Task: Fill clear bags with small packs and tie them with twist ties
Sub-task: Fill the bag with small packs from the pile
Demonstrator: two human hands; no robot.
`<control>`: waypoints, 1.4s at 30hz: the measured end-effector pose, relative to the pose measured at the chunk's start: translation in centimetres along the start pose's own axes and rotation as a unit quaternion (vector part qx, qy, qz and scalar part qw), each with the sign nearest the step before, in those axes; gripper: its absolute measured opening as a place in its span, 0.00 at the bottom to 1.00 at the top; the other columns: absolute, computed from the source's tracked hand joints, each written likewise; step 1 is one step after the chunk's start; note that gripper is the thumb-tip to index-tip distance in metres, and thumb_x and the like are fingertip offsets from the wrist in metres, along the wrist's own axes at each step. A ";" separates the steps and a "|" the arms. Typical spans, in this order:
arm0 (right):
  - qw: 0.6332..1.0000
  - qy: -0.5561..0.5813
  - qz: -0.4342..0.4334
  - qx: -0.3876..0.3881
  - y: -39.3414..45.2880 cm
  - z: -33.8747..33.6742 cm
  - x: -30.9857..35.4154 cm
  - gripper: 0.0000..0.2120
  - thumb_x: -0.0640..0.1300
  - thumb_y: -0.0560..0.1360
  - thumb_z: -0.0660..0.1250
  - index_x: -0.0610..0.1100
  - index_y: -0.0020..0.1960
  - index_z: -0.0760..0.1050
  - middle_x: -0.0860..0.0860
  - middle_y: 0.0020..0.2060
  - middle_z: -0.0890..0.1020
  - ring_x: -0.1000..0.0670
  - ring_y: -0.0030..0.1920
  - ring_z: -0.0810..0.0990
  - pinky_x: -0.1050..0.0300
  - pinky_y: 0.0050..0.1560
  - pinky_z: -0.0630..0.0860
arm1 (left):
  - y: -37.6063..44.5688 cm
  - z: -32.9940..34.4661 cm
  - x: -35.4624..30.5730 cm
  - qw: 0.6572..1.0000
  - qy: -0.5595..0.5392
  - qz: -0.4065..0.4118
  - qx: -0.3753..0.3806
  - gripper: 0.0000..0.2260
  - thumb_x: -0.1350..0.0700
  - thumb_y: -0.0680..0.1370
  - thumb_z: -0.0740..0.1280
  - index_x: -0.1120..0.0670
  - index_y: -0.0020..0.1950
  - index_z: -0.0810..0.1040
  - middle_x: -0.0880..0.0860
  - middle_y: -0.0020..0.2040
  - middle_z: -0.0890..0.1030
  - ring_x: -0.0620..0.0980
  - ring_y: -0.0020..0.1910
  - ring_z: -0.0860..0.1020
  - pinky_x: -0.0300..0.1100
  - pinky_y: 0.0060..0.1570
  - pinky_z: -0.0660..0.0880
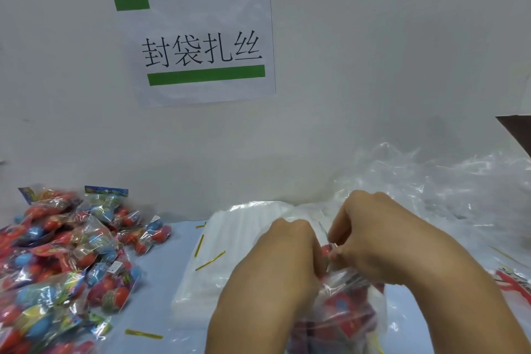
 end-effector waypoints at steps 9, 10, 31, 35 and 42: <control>0.997 -0.059 0.037 0.016 0.3 0.8 -0.9 0.20 0.45 0.75 0.70 0.47 0.33 0.61 0.49 0.33 0.66 0.49 0.30 0.64 0.59 0.26 0.60 | 0.3 3.0 -0.1 0.996 0.005 0.002 0.084 0.14 0.61 0.78 0.63 0.45 0.56 0.81 0.49 0.58 0.72 0.51 0.45 0.75 0.40 0.39 0.71; 0.997 -0.062 0.034 0.024 0.4 1.0 -1.0 0.18 0.45 0.76 0.70 0.46 0.34 0.63 0.49 0.34 0.67 0.49 0.31 0.66 0.60 0.27 0.62 | 0.4 3.3 -0.1 0.996 0.008 0.000 0.091 0.11 0.61 0.78 0.63 0.46 0.53 0.80 0.50 0.58 0.70 0.51 0.45 0.74 0.41 0.42 0.70; 0.999 -0.003 0.009 0.052 1.9 3.8 0.5 0.09 0.42 0.77 0.65 0.46 0.57 0.76 0.49 0.50 0.75 0.47 0.46 0.78 0.57 0.44 0.79 | 1.0 -0.3 2.8 0.999 0.013 0.029 -0.004 0.09 0.62 0.77 0.69 0.48 0.43 0.82 0.47 0.49 0.81 0.47 0.44 0.81 0.39 0.42 0.78; 0.998 0.026 0.002 0.060 1.9 3.9 0.9 0.16 0.41 0.77 0.65 0.41 0.64 0.76 0.44 0.59 0.82 0.43 0.57 0.82 0.47 0.58 0.81 | 1.1 -0.2 2.9 0.999 0.015 0.035 -0.002 0.09 0.63 0.77 0.69 0.48 0.44 0.83 0.47 0.50 0.82 0.46 0.44 0.81 0.38 0.42 0.77; 0.995 0.025 -0.025 0.096 2.2 5.1 1.3 0.16 0.43 0.78 0.64 0.45 0.66 0.74 0.49 0.58 0.80 0.48 0.53 0.82 0.52 0.52 0.83 | 1.3 -0.7 2.6 0.998 0.027 0.049 -0.015 0.10 0.64 0.78 0.67 0.48 0.44 0.82 0.47 0.49 0.82 0.45 0.44 0.80 0.34 0.41 0.75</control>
Point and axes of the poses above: each hand's wrist, its own y-axis towards the middle knuckle, its own z-axis out of the palm, x = y × z, the point moved 9 cm from there along y, towards the middle knuckle
